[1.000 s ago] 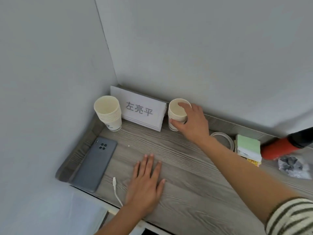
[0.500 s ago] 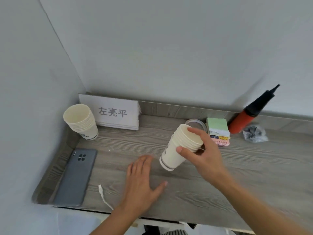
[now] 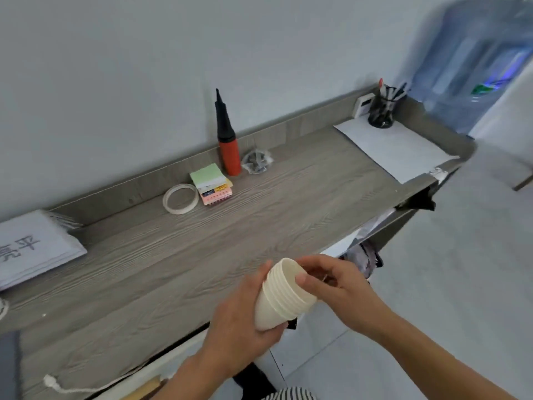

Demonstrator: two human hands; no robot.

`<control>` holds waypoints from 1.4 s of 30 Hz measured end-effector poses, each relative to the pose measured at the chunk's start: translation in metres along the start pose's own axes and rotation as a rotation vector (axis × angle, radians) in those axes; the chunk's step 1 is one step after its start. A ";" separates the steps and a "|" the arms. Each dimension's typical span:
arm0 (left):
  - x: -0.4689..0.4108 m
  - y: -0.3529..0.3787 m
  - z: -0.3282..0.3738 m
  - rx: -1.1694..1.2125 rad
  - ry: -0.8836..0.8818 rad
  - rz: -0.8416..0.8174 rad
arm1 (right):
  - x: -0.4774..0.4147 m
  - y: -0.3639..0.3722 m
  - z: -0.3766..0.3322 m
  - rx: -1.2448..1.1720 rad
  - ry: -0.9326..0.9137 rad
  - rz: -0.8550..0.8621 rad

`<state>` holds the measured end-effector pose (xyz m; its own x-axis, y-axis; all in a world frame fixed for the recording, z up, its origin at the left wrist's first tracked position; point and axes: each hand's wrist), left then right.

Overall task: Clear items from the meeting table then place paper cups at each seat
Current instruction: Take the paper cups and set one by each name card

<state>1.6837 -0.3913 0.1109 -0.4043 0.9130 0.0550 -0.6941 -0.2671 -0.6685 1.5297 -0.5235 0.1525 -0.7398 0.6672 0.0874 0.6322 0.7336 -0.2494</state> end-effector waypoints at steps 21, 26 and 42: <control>-0.103 0.162 0.198 -0.112 0.697 -0.647 | 0.157 -0.188 0.034 -0.055 0.209 0.946; -0.134 0.214 0.241 -0.187 0.808 -0.789 | 0.190 -0.217 0.054 -0.351 0.211 1.126; 0.001 0.432 0.404 -0.223 1.006 -1.347 | 0.398 -0.257 0.118 -0.636 0.089 1.854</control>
<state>1.1426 -0.6310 0.1218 0.9309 0.2833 0.2304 -0.0779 0.7705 -0.6327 1.0456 -0.4614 0.1372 0.8213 0.5285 0.2149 0.4774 -0.8429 0.2482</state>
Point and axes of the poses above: each hand's wrist, its own x-axis away from the middle knuckle, its own y-axis out of the palm, z = x × y, and after that the axes turned 9 degrees about -y, right-handed
